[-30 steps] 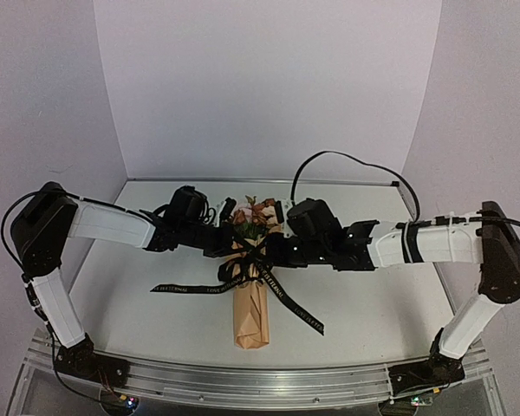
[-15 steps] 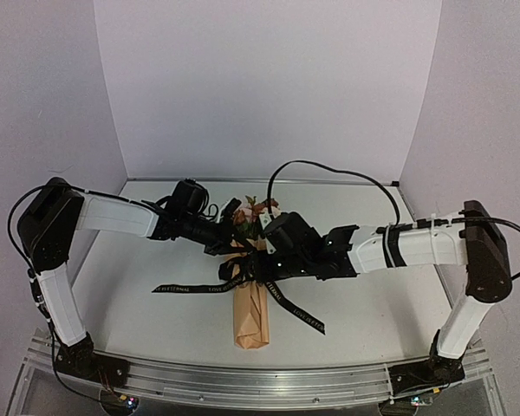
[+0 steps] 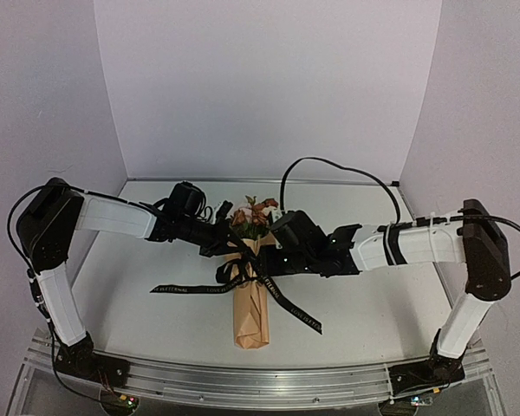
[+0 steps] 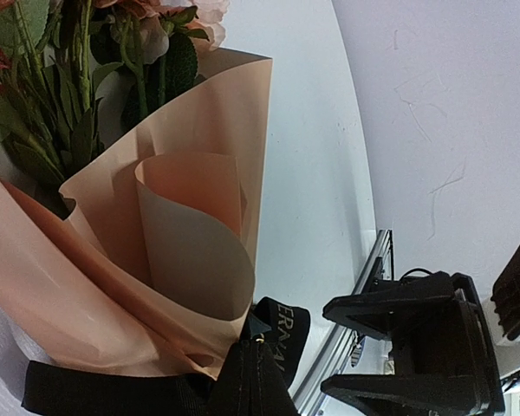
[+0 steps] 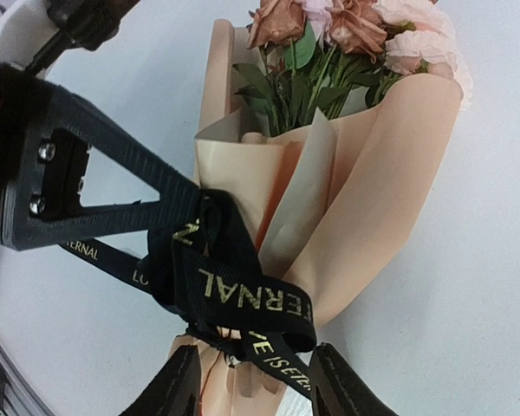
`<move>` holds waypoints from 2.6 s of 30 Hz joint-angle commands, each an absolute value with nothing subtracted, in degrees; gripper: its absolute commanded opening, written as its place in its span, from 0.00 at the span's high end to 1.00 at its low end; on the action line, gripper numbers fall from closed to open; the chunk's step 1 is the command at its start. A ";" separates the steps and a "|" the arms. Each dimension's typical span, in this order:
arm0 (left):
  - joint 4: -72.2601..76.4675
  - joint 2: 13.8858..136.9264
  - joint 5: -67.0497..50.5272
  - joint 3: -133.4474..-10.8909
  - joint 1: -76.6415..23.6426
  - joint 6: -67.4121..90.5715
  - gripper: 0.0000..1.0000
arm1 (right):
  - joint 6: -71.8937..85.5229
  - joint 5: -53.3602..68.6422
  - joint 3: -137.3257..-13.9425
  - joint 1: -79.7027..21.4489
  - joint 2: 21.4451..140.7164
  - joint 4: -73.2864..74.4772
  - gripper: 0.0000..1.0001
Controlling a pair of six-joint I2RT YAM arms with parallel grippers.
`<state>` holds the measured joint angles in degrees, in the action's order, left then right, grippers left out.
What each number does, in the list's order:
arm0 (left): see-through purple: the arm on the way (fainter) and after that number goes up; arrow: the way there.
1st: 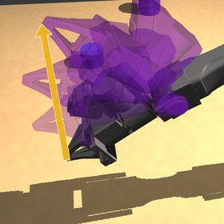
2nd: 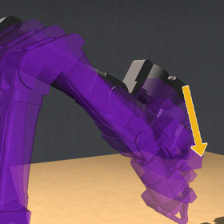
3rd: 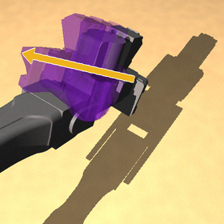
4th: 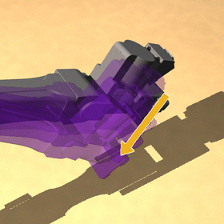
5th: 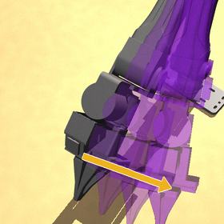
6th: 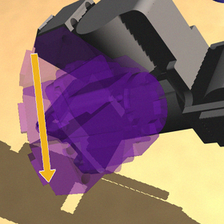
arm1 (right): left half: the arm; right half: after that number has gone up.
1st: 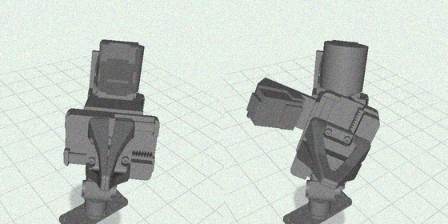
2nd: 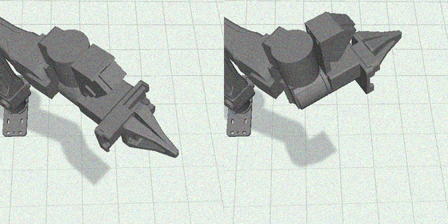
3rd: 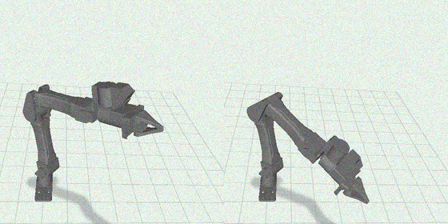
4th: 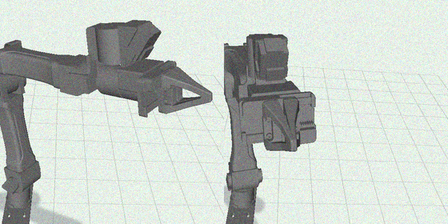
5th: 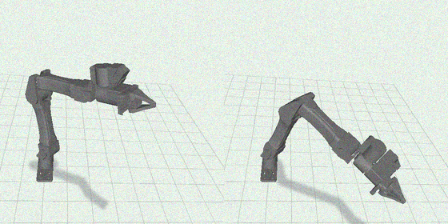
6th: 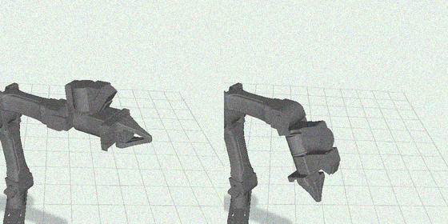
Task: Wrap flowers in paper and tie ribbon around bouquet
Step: Cross the half-tied ribbon over the folded bouquet.
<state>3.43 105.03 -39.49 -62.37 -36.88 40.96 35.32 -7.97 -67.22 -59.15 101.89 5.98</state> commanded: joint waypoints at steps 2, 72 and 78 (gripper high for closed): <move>4.25 102.48 -39.15 -62.68 -36.65 41.26 1.00 | 35.09 -5.78 -65.63 -57.59 101.54 0.94 0.60; 1.90 95.92 -31.45 -54.32 -32.52 39.08 1.00 | 43.01 -11.09 -57.24 -56.17 103.62 -2.64 1.00; 1.58 96.46 -33.67 -53.51 -33.69 38.23 1.00 | 43.21 -10.13 -58.14 -56.18 103.68 -2.55 1.00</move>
